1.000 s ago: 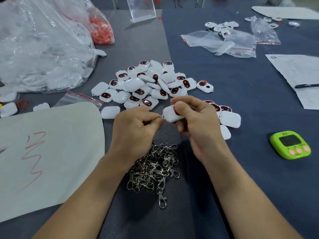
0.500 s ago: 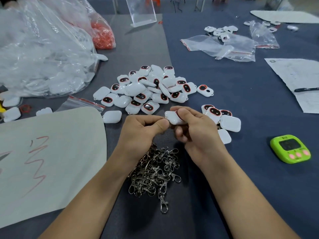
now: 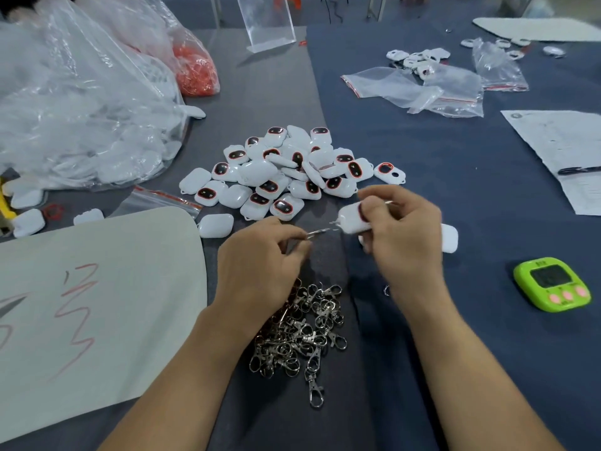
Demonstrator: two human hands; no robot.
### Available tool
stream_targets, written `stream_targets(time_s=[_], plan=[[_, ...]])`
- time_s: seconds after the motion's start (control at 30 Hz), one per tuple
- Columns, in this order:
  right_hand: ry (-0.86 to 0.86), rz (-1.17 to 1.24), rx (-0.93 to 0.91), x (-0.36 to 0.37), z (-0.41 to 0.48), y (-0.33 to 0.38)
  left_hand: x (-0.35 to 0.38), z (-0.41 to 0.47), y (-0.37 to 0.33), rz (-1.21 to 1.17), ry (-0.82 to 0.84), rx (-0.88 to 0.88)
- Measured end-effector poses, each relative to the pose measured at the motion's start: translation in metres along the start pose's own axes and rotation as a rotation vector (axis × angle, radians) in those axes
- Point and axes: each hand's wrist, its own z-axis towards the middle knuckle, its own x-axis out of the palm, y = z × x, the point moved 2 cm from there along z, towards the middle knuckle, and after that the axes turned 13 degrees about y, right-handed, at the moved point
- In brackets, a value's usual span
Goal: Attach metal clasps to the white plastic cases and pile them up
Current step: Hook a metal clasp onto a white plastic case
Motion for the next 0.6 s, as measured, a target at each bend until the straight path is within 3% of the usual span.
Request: stream_targets(time_s=[0.2,0.37,0.47,0.6], plan=[[-0.013,-0.549,0.060,-0.030,0.004,-0.007,-0.007,-0.003,0.016,0.094,0.081,-0.120],[-0.026,-0.704,-0.204,-0.007,0.001,-0.002,-0.022,-0.001,0.024,0.046,0.418,-0.062],[0.115,-0.721,-0.332,0.028,-0.003,0.002,-0.024,0.003,0.026,-0.019,0.451,-0.042],[0.409,-0.725,-0.333,0.069,0.008,0.006,-0.018,0.006,0.023,-0.051,0.382,-0.045]])
